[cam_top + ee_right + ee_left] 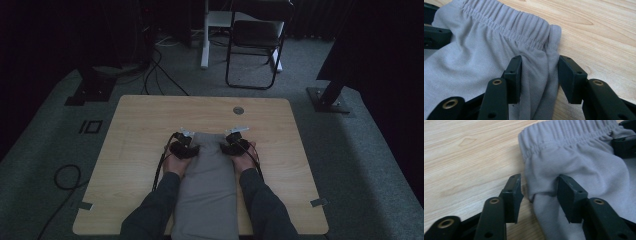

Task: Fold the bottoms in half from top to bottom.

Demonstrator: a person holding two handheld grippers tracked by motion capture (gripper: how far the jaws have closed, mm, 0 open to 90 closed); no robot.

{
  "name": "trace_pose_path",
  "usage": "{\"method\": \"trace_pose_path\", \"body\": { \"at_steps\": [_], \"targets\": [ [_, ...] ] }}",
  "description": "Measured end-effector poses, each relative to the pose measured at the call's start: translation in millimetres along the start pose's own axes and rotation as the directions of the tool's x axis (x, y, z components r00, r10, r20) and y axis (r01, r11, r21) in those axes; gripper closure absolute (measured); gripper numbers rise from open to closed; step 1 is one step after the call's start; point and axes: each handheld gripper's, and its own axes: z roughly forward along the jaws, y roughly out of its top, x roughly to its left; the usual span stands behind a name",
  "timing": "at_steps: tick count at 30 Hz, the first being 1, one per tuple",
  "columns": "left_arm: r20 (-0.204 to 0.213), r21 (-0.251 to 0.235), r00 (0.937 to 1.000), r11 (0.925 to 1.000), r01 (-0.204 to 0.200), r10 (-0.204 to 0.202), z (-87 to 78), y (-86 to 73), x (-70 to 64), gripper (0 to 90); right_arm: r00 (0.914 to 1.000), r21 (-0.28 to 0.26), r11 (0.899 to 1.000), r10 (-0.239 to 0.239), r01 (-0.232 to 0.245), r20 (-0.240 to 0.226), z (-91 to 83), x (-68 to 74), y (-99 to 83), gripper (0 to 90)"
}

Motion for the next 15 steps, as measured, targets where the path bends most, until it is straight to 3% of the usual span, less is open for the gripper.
{"method": "trace_pose_path", "body": {
  "at_steps": [6, 7, 9, 14, 15],
  "targets": [
    [0.018, 0.003, 0.9998, 1.0, 0.004, -0.004, 1.0, 1.9, -2.1, 72.4, 1.0, 0.002, 1.0, 0.0, 0.0, -0.001, 0.3, 0.9, 0.9, 62.3],
    [0.033, 0.007, 0.9993, 0.9999, 0.015, -0.016, 1.2, 2.4, -2.0, 76.4, 0.9999, 0.008, 1.0, -0.001, 0.001, -0.011, 0.4, 2.6, 2.3, 73.1],
    [0.054, 0.01, 0.998, 0.9994, 0.034, -0.034, 1.3, 2.4, -0.7, 81.9, 0.9997, 0.022, 1.0, 0.003, -0.002, -0.026, 0.8, 4.2, 4.5, 82.4],
    [0.068, 0.013, 0.9954, 0.9977, 0.066, -0.067, -1.6, 5.8, 4.1, 85.1, 0.998, 0.025, 0.999, 0.039, -0.038, -0.049, 2.2, -1.1, 8.7, 86.9],
    [0.066, -0.011, 0.9957, 0.9978, 0.065, -0.065, -8.0, 13.2, 7.5, 85.2, 0.9978, 0.012, 0.999, 0.041, -0.041, -0.051, 0.8, -2.0, 10.3, 87.0]
  ]
}}
